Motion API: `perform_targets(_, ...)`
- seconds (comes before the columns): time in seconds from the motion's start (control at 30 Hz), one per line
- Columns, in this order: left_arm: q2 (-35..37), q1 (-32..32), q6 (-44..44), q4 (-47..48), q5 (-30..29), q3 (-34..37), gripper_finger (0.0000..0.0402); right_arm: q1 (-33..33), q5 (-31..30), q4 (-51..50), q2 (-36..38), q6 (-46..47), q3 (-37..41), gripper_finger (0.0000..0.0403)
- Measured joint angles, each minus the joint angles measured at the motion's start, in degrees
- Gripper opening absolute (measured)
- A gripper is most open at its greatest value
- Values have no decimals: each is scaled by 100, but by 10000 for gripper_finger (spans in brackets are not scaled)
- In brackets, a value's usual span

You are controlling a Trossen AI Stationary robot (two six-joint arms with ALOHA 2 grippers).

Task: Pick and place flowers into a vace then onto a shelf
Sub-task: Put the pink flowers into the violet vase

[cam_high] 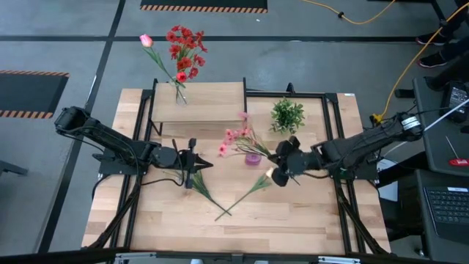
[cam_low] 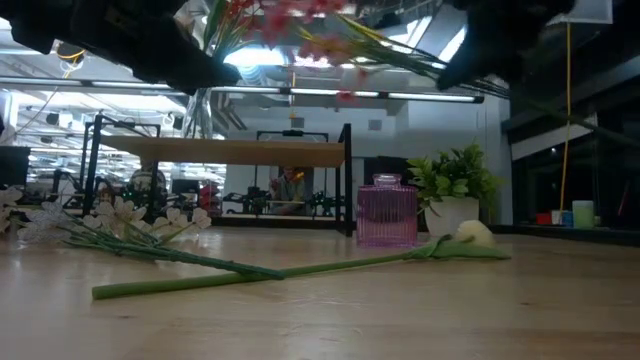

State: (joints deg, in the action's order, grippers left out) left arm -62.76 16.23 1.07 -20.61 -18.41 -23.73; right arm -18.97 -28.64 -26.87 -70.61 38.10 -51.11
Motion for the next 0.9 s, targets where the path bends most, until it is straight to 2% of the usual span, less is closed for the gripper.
perform_targets(0.13, 0, 0, -33, 80, 2, 0, 1, 628, 723, 649, 0, -896, 0, 1)
perform_targets(0.3, 0, 0, -34, 115, 2, 0, 1, 1282, 1124, 1419, 0, -1788, 29, 0)
perform_targets(0.47, 0, 0, -51, 115, 2, 0, 1, 1793, 2025, 3221, -2, -2516, 725, 0)
perform_targets(0.6, 0, 0, -233, 115, 2, 0, 1, 2155, 2245, 3971, 0, -3077, 1030, 0)
perform_targets(0.77, 0, 0, -334, 115, 2, 0, 1, 2647, 3214, 4803, 0, -3713, 1194, 0)
perform_targets(0.9, 0, 0, -331, 115, -9, 0, 1, 3183, 3970, 5221, -1, -3797, 1202, 0)
